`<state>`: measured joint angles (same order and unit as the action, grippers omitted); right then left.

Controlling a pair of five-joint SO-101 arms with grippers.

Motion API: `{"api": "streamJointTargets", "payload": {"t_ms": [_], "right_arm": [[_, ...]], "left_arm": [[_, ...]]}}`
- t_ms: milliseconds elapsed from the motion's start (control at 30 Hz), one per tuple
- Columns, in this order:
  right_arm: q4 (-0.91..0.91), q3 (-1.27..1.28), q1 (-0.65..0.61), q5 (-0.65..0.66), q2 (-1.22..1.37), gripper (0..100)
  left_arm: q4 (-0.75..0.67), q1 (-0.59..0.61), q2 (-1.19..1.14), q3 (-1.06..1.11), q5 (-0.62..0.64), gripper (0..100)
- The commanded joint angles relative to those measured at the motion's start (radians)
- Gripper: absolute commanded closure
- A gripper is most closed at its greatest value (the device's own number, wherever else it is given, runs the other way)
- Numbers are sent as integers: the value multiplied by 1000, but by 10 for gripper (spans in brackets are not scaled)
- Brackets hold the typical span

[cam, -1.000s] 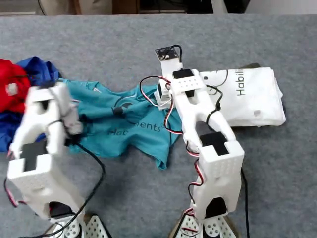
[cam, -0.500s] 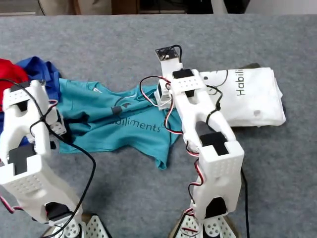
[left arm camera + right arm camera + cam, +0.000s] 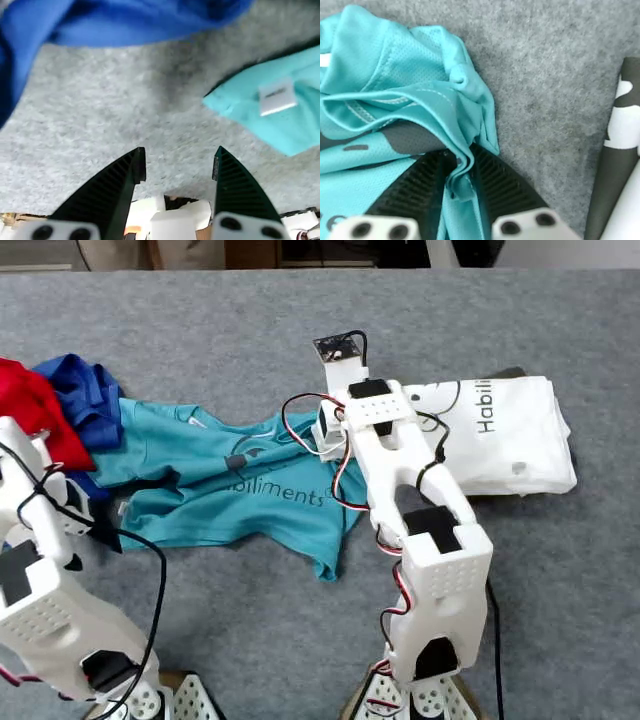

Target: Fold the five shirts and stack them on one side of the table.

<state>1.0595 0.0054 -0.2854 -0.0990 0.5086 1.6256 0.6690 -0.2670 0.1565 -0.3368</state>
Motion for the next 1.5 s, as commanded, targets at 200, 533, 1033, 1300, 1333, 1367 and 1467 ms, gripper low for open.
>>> {"api": "streamJointTargets", "payload": {"t_ms": [200,533,1033,1300,1333,1367,1467], "right_arm": [[12,21,1,-5,27,997],[12,21,1,-6,27,997],[12,21,1,-8,27,997],[12,21,1,-9,27,997],[12,21,1,-9,27,997],[12,21,1,-9,27,997],[12,21,1,-9,27,997]], "left_arm": [[-95,-58,24,14,110,771],[-256,-135,24,118,178,773],[-319,-112,22,187,279,776],[-322,-137,22,216,338,846],[-322,-149,22,216,338,860],[-322,-163,22,216,338,874],[-324,-203,22,219,338,916]]}}
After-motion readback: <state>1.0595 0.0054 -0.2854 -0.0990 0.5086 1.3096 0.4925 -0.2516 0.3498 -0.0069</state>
